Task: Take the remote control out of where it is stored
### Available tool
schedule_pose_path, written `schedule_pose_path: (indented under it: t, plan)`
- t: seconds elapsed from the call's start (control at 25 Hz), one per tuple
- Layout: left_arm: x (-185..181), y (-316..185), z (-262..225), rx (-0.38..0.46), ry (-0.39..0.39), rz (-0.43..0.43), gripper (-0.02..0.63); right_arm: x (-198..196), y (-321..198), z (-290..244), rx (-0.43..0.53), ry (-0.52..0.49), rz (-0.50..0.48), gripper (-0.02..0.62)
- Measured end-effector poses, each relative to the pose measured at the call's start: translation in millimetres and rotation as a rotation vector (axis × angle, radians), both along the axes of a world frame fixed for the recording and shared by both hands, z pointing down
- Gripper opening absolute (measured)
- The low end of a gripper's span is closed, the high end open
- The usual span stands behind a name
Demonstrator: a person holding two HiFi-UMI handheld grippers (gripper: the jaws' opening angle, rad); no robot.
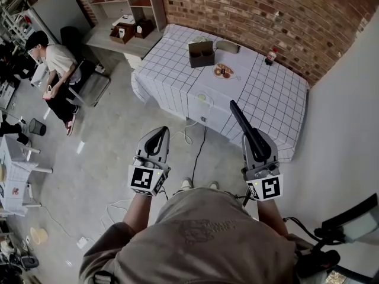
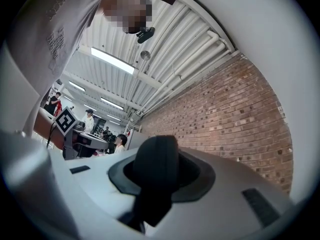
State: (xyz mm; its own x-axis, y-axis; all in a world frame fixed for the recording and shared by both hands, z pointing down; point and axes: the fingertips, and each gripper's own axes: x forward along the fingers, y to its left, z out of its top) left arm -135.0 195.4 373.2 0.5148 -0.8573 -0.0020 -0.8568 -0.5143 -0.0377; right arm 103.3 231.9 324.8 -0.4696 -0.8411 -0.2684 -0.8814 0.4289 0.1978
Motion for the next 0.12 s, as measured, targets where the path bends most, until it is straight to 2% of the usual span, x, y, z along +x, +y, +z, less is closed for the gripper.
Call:
schedule_pose_path:
  t: [0.12]
  plan:
    - [1.9, -1.8, 1.8, 0.004, -0.003, 0.005, 0.011, -1.8, -1.9, 1.9, 0.002, 0.0, -0.002, 0.11]
